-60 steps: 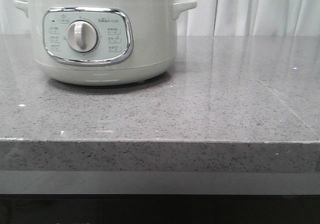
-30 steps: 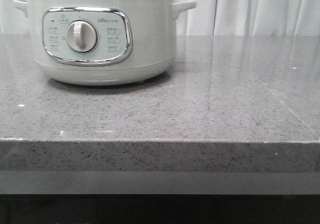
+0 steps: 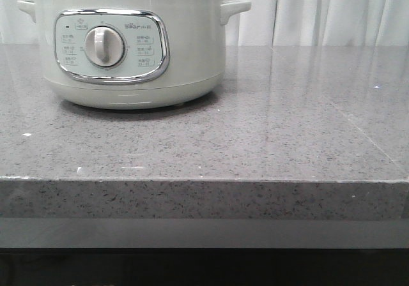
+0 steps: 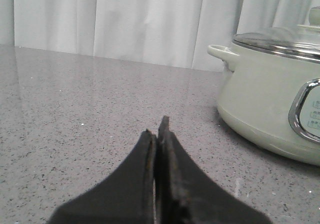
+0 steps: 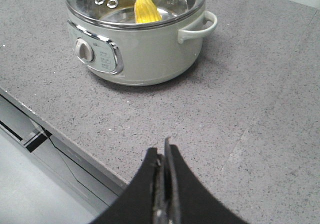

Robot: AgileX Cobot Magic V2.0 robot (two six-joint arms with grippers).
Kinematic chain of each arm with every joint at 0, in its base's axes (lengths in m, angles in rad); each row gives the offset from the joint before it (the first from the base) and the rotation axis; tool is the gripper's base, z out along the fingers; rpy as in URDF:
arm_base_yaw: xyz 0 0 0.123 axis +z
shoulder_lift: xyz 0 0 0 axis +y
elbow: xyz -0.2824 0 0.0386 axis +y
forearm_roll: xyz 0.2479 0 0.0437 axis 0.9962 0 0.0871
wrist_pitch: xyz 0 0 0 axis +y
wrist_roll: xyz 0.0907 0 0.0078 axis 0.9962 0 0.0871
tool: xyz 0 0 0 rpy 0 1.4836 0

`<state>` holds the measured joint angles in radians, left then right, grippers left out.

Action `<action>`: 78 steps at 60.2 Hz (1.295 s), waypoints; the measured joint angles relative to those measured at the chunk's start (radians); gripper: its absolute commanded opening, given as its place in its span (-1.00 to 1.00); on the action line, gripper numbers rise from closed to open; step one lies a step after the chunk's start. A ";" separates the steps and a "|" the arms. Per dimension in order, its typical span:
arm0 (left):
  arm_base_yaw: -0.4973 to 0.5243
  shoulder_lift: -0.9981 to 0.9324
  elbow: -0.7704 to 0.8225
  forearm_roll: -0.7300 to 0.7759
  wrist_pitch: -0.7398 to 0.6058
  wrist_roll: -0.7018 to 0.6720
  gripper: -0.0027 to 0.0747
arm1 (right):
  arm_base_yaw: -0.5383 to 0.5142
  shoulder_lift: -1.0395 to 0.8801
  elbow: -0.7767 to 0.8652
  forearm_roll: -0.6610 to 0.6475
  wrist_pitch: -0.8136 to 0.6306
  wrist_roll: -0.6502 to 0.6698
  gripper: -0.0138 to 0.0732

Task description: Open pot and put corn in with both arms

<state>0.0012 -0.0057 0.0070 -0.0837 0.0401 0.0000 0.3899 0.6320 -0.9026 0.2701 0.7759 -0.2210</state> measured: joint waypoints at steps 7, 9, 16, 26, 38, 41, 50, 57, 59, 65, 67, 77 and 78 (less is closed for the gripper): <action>0.000 0.000 0.000 0.000 0.000 0.000 -0.98 | 0.000 0.000 0.002 0.000 -0.003 0.000 -0.84; 0.000 0.000 0.000 0.000 0.000 0.000 -0.98 | 0.000 -0.003 0.008 0.000 -0.005 0.000 -0.84; 0.000 0.000 0.000 0.000 0.000 0.000 -0.98 | -0.047 -0.054 0.066 0.004 -0.048 -0.002 -0.84; 0.000 0.000 0.000 0.000 0.000 0.000 -0.98 | -0.213 -0.216 0.286 0.004 -0.234 -0.002 -0.84; 0.000 0.000 0.000 0.000 0.000 0.000 -0.98 | -0.316 -0.446 0.593 0.004 -0.467 -0.002 -0.84; 0.000 0.000 0.000 0.000 0.000 0.000 -0.98 | -0.326 -0.493 0.664 0.004 -0.509 -0.002 -0.84; 0.000 0.000 0.000 0.000 0.000 0.000 -0.98 | -0.337 -0.613 0.845 0.004 -0.600 -0.002 -0.84; 0.000 0.000 0.000 0.000 -0.002 0.000 -0.98 | -0.337 -0.641 0.920 0.004 -0.629 -0.004 -0.84; 0.000 0.000 0.000 0.000 -0.002 0.000 -0.98 | -0.337 -0.641 0.926 0.004 -0.629 -0.004 -0.84; 0.000 0.000 0.000 0.000 -0.002 0.000 -0.98 | -0.324 -0.641 0.930 0.006 -0.638 -0.004 -0.84; 0.000 0.000 0.000 0.000 -0.002 0.000 -0.98 | -0.322 -0.641 0.930 0.006 -0.640 -0.004 -0.84; 0.000 0.000 0.000 0.000 -0.002 0.000 -0.98 | -0.320 -0.642 0.930 0.006 -0.647 -0.004 -0.84; 0.000 0.000 0.000 0.000 -0.002 0.000 -0.98 | -0.320 -0.642 0.930 0.006 -0.647 -0.004 -0.84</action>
<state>0.0012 -0.0057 0.0070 -0.0837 0.0379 0.0000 0.0699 -0.0097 0.0278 0.2758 0.1288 -0.2251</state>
